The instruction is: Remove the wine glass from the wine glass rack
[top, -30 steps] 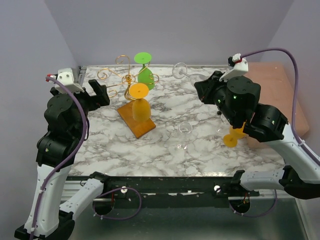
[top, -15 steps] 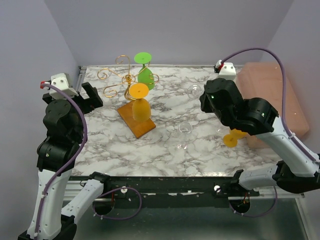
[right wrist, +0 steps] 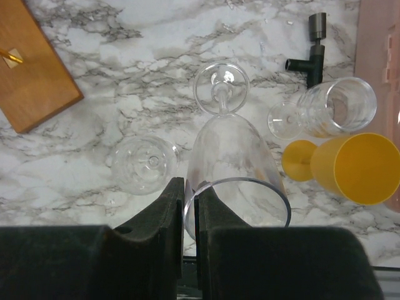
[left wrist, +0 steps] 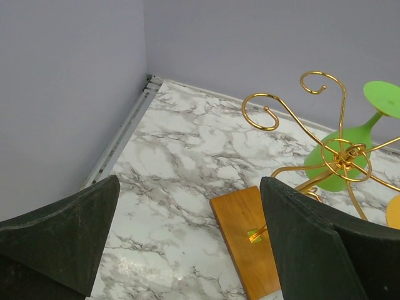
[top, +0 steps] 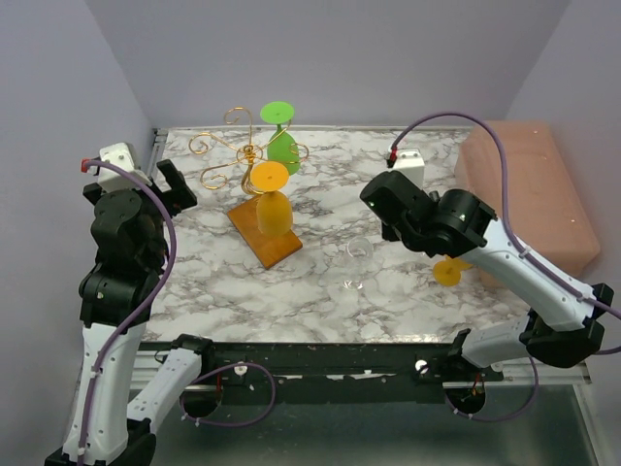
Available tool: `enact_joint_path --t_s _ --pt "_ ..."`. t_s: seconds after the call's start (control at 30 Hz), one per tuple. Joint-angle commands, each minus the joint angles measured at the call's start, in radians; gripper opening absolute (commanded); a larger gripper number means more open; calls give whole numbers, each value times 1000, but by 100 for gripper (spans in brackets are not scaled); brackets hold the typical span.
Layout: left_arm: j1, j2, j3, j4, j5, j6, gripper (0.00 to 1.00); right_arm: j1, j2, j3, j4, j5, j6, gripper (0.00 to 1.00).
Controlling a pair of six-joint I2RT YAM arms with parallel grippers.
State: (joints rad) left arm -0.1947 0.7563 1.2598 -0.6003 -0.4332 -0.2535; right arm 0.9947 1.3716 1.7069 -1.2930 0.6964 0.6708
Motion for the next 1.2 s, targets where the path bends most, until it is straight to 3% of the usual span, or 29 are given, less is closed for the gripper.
enact_joint_path --t_s 0.0,0.27,0.57,1.17 --pt "22 -5 -5 30 32 -5 97 -2 -33 -77 32 -62 -13 1" --pt "47 -8 -11 33 57 -12 97 -57 -22 -201 99 -150 -72 1" --pt "58 -4 -16 34 70 -12 96 -248 -37 -260 230 -315 -193 1" --pt "87 -2 -33 41 108 -24 96 -324 138 -189 189 -502 -291 1"
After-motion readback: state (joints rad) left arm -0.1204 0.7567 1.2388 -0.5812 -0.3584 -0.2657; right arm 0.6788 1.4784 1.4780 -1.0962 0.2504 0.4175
